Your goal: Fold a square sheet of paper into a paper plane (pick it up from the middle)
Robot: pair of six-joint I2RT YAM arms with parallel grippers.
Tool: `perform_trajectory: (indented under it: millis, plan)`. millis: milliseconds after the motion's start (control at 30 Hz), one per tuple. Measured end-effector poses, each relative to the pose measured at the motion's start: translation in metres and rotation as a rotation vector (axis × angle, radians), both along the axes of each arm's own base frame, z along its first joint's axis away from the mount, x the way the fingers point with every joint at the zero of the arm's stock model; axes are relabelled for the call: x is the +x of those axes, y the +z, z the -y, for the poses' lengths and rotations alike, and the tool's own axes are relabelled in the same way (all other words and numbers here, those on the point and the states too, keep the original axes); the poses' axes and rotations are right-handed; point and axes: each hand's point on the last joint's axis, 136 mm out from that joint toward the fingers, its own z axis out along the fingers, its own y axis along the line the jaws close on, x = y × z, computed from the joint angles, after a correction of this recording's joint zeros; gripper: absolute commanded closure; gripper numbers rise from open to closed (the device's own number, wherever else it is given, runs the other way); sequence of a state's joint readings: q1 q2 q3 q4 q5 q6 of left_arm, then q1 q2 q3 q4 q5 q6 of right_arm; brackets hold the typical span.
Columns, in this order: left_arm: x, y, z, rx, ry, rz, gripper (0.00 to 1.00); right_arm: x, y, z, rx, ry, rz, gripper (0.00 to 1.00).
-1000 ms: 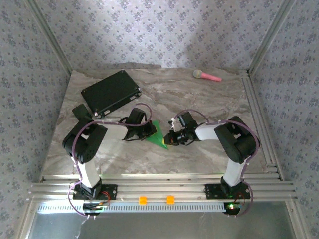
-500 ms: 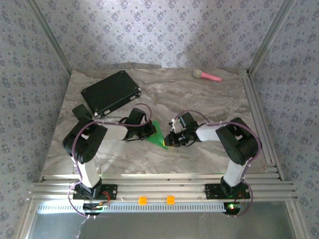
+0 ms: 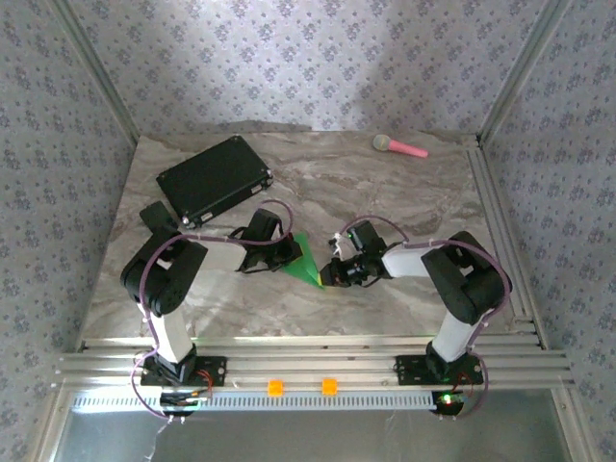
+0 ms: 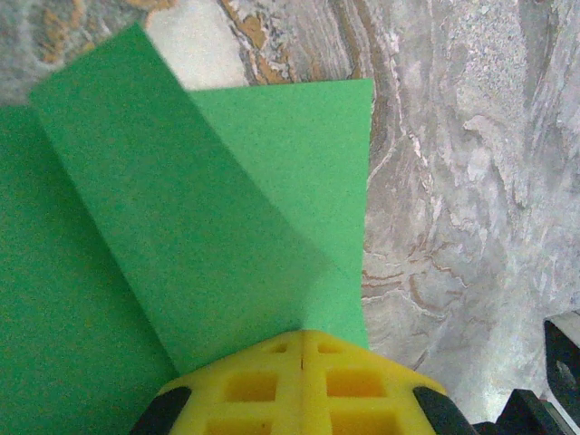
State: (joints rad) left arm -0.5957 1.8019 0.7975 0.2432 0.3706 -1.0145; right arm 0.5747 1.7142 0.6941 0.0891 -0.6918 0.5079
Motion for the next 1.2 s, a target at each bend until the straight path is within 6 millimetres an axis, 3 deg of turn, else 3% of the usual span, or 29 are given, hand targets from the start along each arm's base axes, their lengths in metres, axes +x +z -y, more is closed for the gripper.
perform_trajectory:
  millis: [167,267,367,633,767,1100,1167,1200]
  plan:
    - [0.0,0.0,0.0,-0.002,-0.002,-0.002,0.95,-0.002,-0.003,0.003,-0.017,-0.003,-0.003,0.98]
    - [0.0,0.0,0.0,-0.002,-0.002,-0.002,0.95,-0.001,-0.003,0.003,-0.018,-0.001,0.001,0.87]
    - [0.0,0.0,0.001,-0.003,-0.003,-0.001,0.95,-0.002,0.0,0.003,-0.015,0.001,0.003,0.85]
    - [0.0,0.0,0.001,-0.003,-0.003,-0.001,0.95,-0.006,-0.004,0.008,-0.037,0.005,0.0,0.96]
    - [-0.001,0.0,0.001,-0.003,-0.003,-0.002,0.95,-0.007,-0.003,0.007,-0.031,0.012,0.002,0.85]
    - [0.0,0.0,0.001,-0.003,-0.003,-0.001,0.95,-0.01,-0.005,0.011,-0.053,0.015,0.013,0.95]
    - [0.0,0.0,0.001,-0.003,-0.003,-0.001,0.95,-0.01,-0.005,0.011,-0.057,0.015,0.013,0.93]
    - [0.0,0.0,0.001,-0.003,-0.003,-0.001,0.95,-0.01,-0.005,0.011,-0.056,0.015,0.014,0.87]
